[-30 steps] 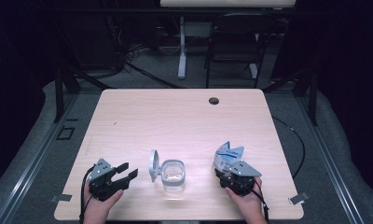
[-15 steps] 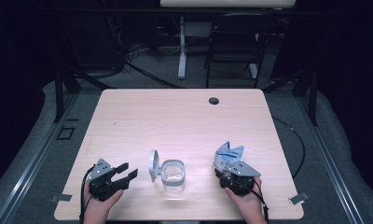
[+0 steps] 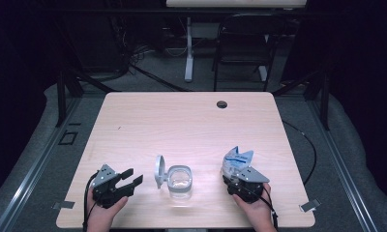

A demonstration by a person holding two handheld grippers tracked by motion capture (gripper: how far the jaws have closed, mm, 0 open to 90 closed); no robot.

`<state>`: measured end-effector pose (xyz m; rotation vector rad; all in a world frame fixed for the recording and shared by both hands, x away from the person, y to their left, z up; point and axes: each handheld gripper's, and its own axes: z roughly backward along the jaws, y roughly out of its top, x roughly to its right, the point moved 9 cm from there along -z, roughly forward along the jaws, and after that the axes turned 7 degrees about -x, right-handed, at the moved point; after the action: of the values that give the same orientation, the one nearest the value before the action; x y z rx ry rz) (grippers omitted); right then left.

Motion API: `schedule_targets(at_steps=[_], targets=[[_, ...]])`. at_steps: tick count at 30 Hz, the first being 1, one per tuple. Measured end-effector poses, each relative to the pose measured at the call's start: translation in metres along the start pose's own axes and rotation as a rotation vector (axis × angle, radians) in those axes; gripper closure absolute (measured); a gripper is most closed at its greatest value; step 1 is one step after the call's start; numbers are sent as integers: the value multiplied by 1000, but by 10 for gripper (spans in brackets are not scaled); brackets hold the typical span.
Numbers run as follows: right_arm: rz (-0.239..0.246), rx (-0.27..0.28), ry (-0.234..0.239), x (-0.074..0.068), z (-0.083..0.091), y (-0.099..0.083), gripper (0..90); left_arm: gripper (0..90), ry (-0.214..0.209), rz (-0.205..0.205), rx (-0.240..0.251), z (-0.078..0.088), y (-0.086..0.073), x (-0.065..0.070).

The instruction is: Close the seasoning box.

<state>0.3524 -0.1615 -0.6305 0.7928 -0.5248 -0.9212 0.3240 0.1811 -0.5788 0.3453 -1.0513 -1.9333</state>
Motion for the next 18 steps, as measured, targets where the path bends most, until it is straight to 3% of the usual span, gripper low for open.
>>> schedule_targets(at_steps=[18], targets=[[34, -12, 21, -2, 2, 1, 459, 506, 5, 0, -1, 1, 0, -1]])
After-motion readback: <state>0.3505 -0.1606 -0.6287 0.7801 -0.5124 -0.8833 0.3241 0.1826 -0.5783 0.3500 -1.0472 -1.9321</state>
